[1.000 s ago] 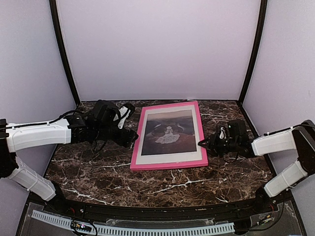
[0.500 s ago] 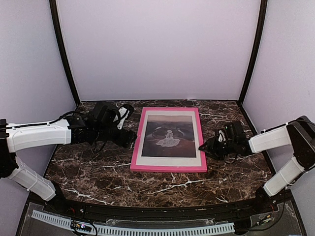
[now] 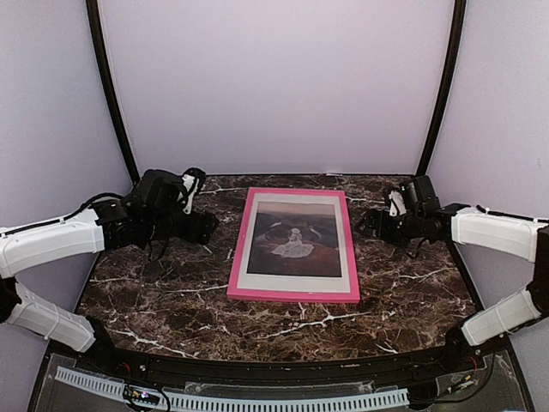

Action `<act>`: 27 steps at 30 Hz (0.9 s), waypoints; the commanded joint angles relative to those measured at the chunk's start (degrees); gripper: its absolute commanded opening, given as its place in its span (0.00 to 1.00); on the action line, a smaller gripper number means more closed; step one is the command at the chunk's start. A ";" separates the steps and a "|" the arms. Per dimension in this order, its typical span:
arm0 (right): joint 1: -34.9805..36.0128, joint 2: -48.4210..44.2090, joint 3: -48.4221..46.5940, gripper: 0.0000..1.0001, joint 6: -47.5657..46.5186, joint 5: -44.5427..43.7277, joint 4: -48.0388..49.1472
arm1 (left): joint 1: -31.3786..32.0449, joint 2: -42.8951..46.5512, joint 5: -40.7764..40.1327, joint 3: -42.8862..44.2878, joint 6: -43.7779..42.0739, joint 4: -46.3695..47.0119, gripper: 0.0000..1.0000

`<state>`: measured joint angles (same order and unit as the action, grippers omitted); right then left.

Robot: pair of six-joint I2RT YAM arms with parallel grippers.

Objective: Put the photo into the frame
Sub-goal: Turn over the photo frame.

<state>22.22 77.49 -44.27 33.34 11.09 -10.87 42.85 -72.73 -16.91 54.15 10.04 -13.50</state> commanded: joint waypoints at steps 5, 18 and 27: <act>-0.07 -7.88 -7.51 0.99 -14.29 -13.55 -14.44 | -6.35 8.18 -2.83 -3.38 3.91 -0.11 0.92; -0.20 -14.28 -9.42 0.99 -18.80 -21.62 -14.94 | -11.73 18.00 -8.30 -6.35 4.55 -1.53 0.99; -0.17 -17.64 -8.20 0.99 -20.01 -23.20 -14.97 | -11.83 31.84 -10.21 -11.27 -0.47 1.09 0.99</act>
<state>22.22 61.60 -52.49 14.11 -10.50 -26.70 31.33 -46.63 -25.45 45.19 12.38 -13.89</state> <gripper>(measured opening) 0.986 0.988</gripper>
